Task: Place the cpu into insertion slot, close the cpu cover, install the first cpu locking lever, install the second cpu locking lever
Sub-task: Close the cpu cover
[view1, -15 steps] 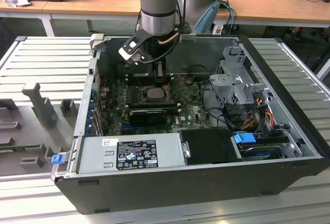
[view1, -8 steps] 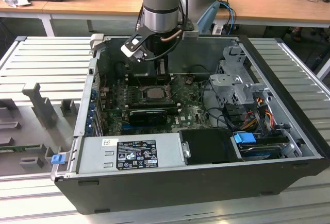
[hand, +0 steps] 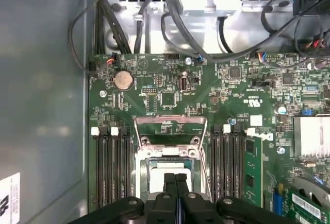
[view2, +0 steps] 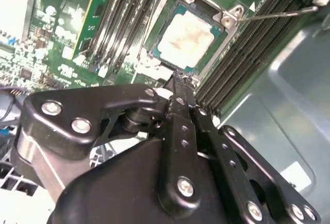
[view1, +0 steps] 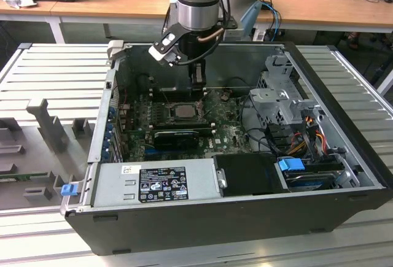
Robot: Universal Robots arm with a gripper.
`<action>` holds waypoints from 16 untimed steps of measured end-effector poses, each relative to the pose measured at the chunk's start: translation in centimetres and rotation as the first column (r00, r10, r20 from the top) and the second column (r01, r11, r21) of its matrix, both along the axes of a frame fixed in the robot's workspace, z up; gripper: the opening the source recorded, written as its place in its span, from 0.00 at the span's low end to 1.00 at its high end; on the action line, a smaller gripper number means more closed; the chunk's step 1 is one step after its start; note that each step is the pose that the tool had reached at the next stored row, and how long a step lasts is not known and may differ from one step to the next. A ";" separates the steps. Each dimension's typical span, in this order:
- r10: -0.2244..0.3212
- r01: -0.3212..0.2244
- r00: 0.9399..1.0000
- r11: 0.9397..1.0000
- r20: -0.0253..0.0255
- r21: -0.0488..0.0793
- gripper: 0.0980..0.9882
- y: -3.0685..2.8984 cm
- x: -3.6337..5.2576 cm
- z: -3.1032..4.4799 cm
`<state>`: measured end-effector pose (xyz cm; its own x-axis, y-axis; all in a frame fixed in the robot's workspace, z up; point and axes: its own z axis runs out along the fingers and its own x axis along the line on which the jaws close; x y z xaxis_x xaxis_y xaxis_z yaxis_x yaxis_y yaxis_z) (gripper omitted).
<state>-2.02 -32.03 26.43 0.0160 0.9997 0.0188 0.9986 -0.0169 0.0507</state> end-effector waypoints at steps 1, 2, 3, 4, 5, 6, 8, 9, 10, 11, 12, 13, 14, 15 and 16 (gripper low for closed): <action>0.000 0.000 1.000 1.000 0.000 0.000 0.01 0.00 0.06 0.07; 0.000 0.000 1.000 1.000 -0.001 0.000 0.01 0.01 0.38 0.07; 0.000 0.000 1.000 1.000 -0.002 0.000 0.01 0.00 0.84 0.08; 0.000 0.000 1.000 1.000 -0.003 0.000 0.01 0.00 1.18 0.08; 0.000 0.000 1.000 1.000 -0.003 0.000 0.01 0.00 1.51 0.08; 0.000 0.000 1.000 1.000 -0.004 0.000 0.01 0.00 1.76 0.08; 0.000 0.000 1.000 1.000 -0.004 0.000 0.01 0.00 1.92 0.27; 0.000 0.000 1.000 1.000 -0.004 0.000 0.01 0.00 1.92 0.45; 0.000 0.000 1.000 1.000 -0.004 0.000 0.01 0.00 1.94 0.70; 0.000 0.000 1.000 1.000 -0.004 0.000 0.01 0.00 1.97 0.77; 0.000 0.000 1.000 1.000 -0.004 0.000 0.01 0.00 2.04 0.77; 0.000 0.000 1.000 1.000 -0.004 0.000 0.01 0.00 2.47 0.77; 0.000 0.000 1.000 1.000 -0.004 0.000 0.01 0.00 2.72 0.78; 0.000 0.000 1.000 1.000 -0.004 0.000 0.01 0.00 2.84 0.78; 0.000 0.000 1.000 1.000 -0.004 0.000 0.01 0.00 3.04 0.78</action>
<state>1.01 -32.03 27.21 0.0161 0.9997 0.0186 0.9988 -0.0170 0.0466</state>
